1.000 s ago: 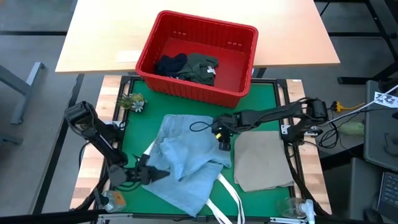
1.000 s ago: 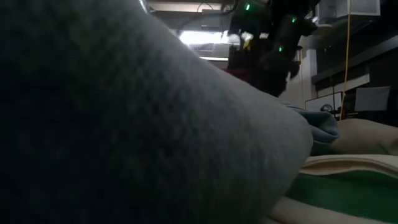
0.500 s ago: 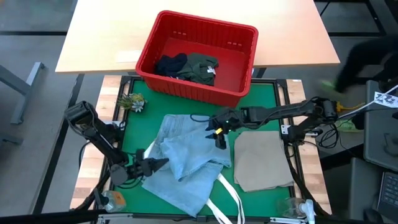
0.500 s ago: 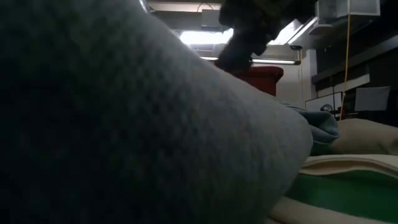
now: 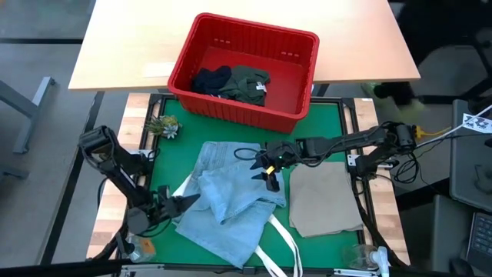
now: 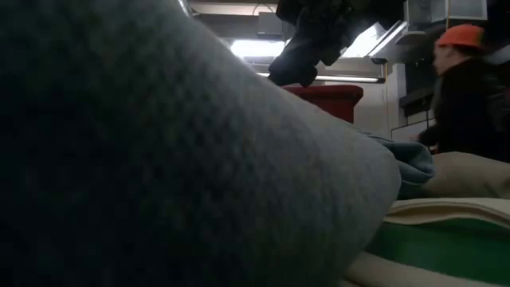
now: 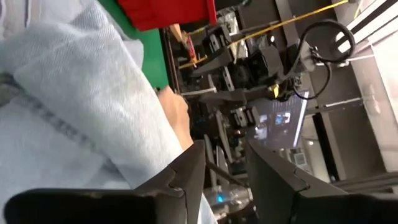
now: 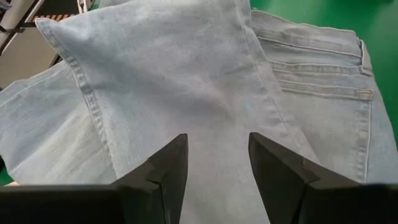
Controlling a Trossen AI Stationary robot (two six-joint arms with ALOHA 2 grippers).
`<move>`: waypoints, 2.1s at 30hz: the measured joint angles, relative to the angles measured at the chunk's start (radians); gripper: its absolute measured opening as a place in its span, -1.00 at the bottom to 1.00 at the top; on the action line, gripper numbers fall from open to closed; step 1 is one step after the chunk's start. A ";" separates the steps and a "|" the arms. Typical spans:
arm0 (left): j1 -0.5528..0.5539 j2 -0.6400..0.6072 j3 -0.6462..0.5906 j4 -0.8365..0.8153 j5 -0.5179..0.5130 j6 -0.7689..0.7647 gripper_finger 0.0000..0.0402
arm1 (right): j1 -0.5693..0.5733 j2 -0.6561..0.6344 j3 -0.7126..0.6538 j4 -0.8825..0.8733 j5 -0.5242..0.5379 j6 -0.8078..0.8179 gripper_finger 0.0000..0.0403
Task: Fold Laundry from Bin
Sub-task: Fold the light blue pants
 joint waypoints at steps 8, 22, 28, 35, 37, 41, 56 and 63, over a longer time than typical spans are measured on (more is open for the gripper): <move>0.091 0.000 0.000 -0.102 0.113 -0.001 -0.63 | 0.000 0.000 0.000 -0.001 0.000 0.000 -0.15; 0.281 -0.050 0.016 -0.095 0.444 0.290 -0.70 | -0.001 0.000 0.000 -0.006 0.001 -0.001 -0.15; 0.410 -0.266 0.039 -0.111 0.657 0.659 -0.87 | -0.001 0.000 0.000 -0.008 0.001 0.000 -0.15; 0.414 -0.686 0.058 -0.656 0.601 0.614 -0.99 | -0.001 0.000 0.000 -0.009 0.001 0.001 -0.15; 0.411 -0.771 0.093 -0.941 0.616 0.451 -0.99 | -0.001 0.000 0.000 -0.009 0.001 0.001 -0.15; 0.443 -0.832 0.205 -1.506 0.819 0.073 -1.00 | -0.001 0.000 0.000 -0.009 0.001 0.002 -0.15; 0.491 -0.701 0.282 -1.664 1.223 -0.209 -0.75 | -0.002 0.000 0.001 -0.008 0.002 0.003 -0.15; 0.491 -0.650 0.282 -1.664 1.224 -0.368 -0.33 | -0.002 0.000 0.002 -0.008 0.002 0.003 -0.15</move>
